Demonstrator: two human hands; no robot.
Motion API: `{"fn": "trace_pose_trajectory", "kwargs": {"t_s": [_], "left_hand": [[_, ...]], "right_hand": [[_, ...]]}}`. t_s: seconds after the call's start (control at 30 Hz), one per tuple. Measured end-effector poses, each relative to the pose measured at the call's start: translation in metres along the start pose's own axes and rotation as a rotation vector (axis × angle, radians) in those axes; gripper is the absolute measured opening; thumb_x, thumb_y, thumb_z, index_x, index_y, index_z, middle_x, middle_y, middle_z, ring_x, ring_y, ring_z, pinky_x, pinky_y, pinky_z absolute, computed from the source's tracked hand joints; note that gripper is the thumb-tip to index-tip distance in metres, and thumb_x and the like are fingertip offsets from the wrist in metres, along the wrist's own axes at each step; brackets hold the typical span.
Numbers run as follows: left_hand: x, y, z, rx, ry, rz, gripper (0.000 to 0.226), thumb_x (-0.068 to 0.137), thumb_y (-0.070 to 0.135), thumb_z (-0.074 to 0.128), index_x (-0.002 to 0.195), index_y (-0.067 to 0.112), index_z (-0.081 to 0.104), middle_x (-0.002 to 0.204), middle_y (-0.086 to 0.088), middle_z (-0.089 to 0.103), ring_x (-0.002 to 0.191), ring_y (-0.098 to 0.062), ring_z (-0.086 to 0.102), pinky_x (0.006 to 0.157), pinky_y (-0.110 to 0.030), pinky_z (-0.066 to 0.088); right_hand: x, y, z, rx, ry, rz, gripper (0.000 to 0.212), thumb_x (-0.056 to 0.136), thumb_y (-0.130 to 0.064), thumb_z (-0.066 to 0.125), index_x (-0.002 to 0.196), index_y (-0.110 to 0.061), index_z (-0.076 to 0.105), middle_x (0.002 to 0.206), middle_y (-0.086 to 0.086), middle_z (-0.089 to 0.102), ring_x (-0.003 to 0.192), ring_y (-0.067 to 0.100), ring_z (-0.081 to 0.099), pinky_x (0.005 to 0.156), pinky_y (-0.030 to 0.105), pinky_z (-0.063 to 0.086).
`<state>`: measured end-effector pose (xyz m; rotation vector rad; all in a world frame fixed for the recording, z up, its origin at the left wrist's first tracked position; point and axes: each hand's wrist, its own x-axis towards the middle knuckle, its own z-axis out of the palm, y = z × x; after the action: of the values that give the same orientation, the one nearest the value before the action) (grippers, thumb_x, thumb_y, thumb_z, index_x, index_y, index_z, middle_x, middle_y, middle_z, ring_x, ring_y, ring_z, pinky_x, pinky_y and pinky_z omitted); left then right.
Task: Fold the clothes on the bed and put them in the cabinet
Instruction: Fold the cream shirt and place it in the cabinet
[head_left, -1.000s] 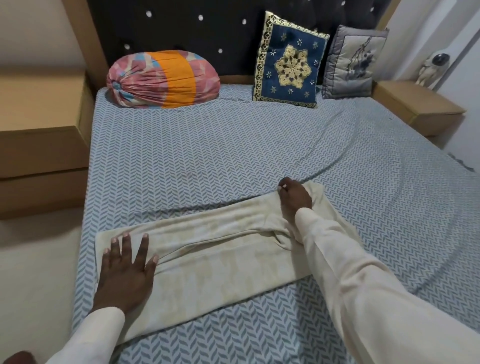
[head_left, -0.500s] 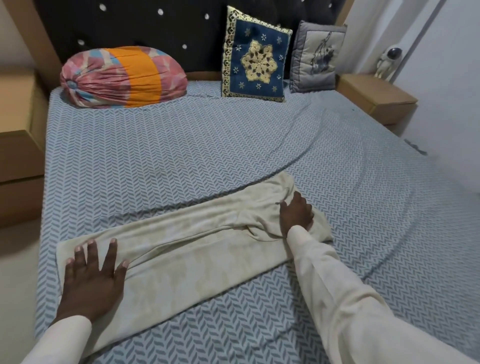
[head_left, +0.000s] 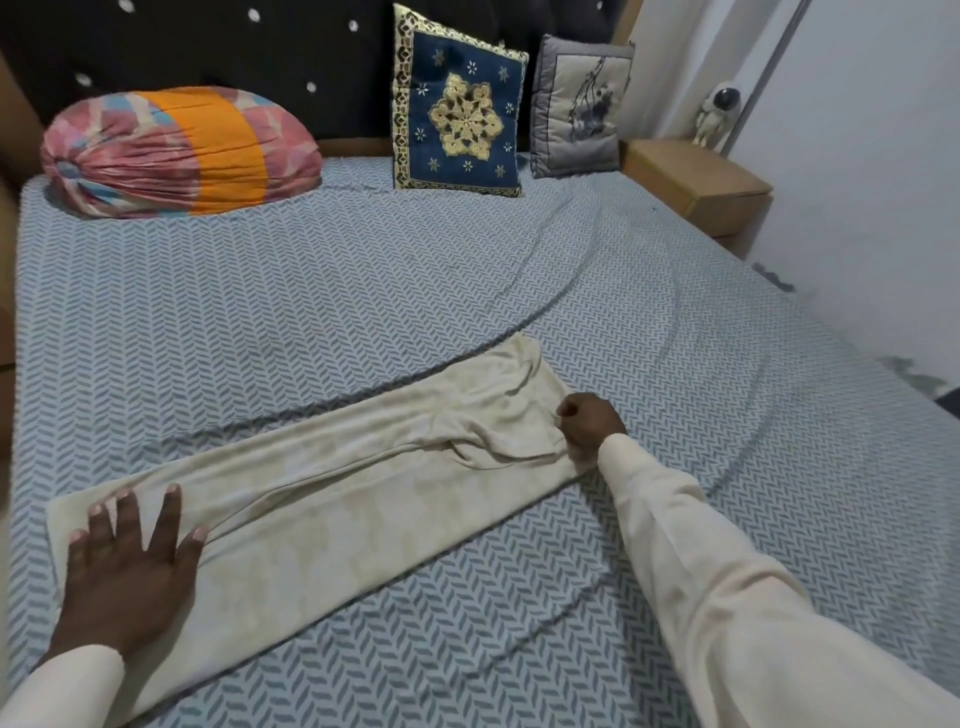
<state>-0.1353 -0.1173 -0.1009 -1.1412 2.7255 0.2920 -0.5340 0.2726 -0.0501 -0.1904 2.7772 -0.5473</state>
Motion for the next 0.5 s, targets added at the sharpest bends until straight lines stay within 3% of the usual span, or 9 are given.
{"fn": "trace_pose_trajectory", "kwargs": {"t_s": [0.1, 0.2, 0.27, 0.37, 0.43, 0.5], "left_hand": [[-0.001, 0.002, -0.001, -0.006, 0.012, 0.008, 0.071, 0.092, 0.06, 0.01, 0.156, 0.029, 0.005, 0.161, -0.021, 0.008, 0.147, -0.041, 0.004, 0.117, -0.047, 0.001], [-0.002, 0.003, -0.002, -0.021, 0.022, -0.002, 0.076, 0.088, 0.065, 0.005, 0.155, 0.031, 0.009, 0.161, -0.019, 0.011, 0.147, -0.038, 0.003, 0.117, -0.045, -0.001], [-0.003, 0.004, 0.0, -0.008, 0.035, 0.004, 0.074, 0.089, 0.064, 0.006, 0.155, 0.032, 0.008, 0.161, -0.019, 0.011, 0.147, -0.038, 0.004, 0.116, -0.044, -0.001], [-0.002, 0.005, -0.004, 0.009, 0.023, 0.0, 0.069, 0.093, 0.058, 0.013, 0.156, 0.031, 0.005, 0.161, -0.019, 0.008, 0.148, -0.038, 0.003, 0.117, -0.046, 0.001], [-0.005, 0.005, -0.006, 0.014, 0.03, 0.006, 0.069, 0.093, 0.057, 0.02, 0.156, 0.03, 0.004, 0.161, -0.019, 0.009, 0.147, -0.038, 0.003, 0.117, -0.046, 0.002], [-0.007, 0.006, -0.006, -0.001, 0.039, 0.009, 0.069, 0.094, 0.056, 0.021, 0.155, 0.031, 0.002, 0.161, -0.018, 0.007, 0.148, -0.038, 0.003, 0.117, -0.045, 0.001]], "right_hand": [[0.003, -0.019, -0.007, 0.046, 0.068, 0.036, 0.005, 0.086, -0.019, 0.061, 0.085, -0.024, 0.062, 0.084, 0.003, 0.072, 0.088, 0.023, 0.069, 0.078, 0.03, 0.053], [0.004, -0.021, 0.005, -0.025, 0.161, 0.016, 0.01, 0.088, -0.019, 0.058, 0.094, -0.024, 0.064, 0.105, 0.01, 0.069, 0.098, 0.03, 0.065, 0.08, 0.032, 0.049], [0.003, -0.017, 0.016, -0.057, 0.165, 0.028, 0.022, 0.091, -0.022, 0.055, 0.112, -0.022, 0.059, 0.119, 0.018, 0.061, 0.106, 0.035, 0.061, 0.087, 0.038, 0.048], [0.002, -0.03, 0.02, -0.246, 0.082, 0.05, 0.054, 0.096, -0.027, 0.046, 0.147, -0.027, 0.03, 0.14, 0.02, 0.038, 0.119, 0.04, 0.053, 0.096, 0.045, 0.043], [0.002, -0.046, 0.02, -0.311, 0.081, -0.022, 0.061, 0.097, -0.024, 0.042, 0.152, -0.037, 0.02, 0.145, 0.015, 0.029, 0.121, 0.04, 0.05, 0.099, 0.047, 0.041], [0.006, -0.059, 0.022, -0.276, 0.052, -0.147, 0.062, 0.094, -0.019, 0.045, 0.15, -0.039, 0.026, 0.143, 0.013, 0.033, 0.12, 0.039, 0.051, 0.1, 0.045, 0.042]]}}
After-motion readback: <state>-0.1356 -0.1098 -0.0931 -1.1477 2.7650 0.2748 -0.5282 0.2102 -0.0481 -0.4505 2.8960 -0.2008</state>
